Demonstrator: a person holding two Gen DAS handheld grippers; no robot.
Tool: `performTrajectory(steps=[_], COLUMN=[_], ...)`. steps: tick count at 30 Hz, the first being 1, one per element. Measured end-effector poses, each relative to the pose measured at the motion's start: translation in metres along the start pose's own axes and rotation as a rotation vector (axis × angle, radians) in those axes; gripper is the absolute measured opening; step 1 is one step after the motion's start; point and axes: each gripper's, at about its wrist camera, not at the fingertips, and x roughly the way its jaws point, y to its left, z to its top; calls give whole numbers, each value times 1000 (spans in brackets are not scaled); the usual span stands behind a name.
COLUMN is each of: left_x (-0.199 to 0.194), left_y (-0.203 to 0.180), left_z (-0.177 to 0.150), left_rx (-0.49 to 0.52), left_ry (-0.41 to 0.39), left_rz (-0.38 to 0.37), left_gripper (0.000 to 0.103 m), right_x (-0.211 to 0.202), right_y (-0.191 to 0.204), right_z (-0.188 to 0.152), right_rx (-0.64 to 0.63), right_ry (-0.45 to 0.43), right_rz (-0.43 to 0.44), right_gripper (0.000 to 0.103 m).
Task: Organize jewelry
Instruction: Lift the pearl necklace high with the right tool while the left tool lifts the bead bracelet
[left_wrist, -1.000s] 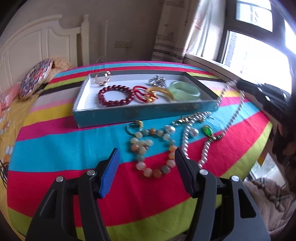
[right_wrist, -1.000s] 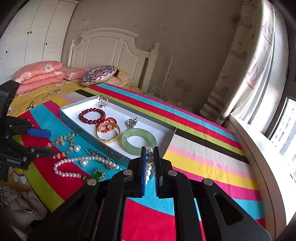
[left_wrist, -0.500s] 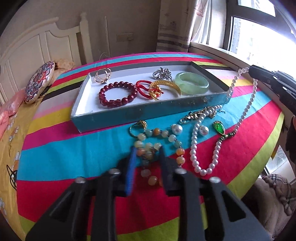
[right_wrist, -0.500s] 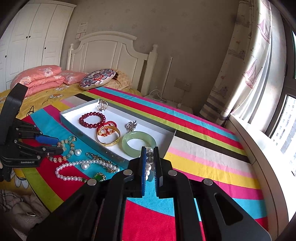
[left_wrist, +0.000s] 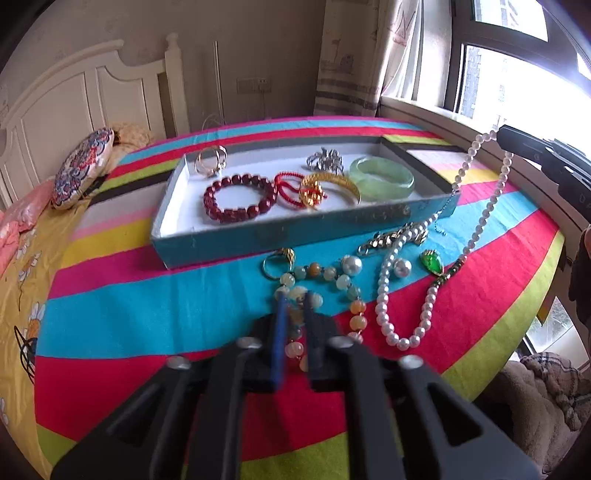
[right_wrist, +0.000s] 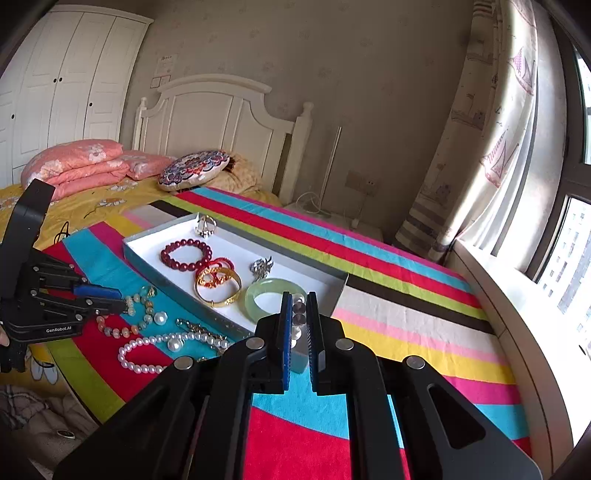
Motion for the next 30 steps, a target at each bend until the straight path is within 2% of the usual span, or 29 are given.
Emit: performTrajectory(steps=[5,10,12,14,15,16,17,18,21,23,24,25,26,30], left_x=[-23,-29,-30,-25,-19,-14,-11,-6,10,12,13,14,14,10], left_y=[-3,4,9,14,14,13,13,13,10,1,-4,-6,-7,-6], left_z=[13,16,14,13,12,9,7,5,-1,-2,-1,-1,0,0], left_rx=[30,3,-19,-36,-37,-37,-40,-44,-37,16,44,51,52,65], left_ry=[-86,-99,-94,-49,-18,-9,-1,5,36,33,38,37,37,17], left_rz=[26,17,-7,-93,-118,-103,-91,-90,-62,-46,-34,-38,-43,-24], left_gripper=[0,0,0,0,3,8,28,39,40,47,46,38,24,22], right_x=[-14,-28,-33,-34,-34,-33,-32,-30,-28,-28,-28,-28,-28,-30], right_y=[5,15,17,18,17,16,16,14,11,8,7,7,6,11], right_z=[18,37,41,42,42,41,40,38,36,36,37,38,39,44], right_rx=[-28,-60,-64,-72,-71,-64,-59,-54,-41,-33,-31,-31,-30,-39], right_ry=[-72,-139,-151,-151,-149,-141,-136,-129,-120,-119,-119,-121,-123,-137], right_rz=[-10,-9,-4,-10,-9,-5,-3,-1,3,4,5,4,6,16], right_gripper=[9,9,9,9,9,9,9,9,9,9,9,9,9,9])
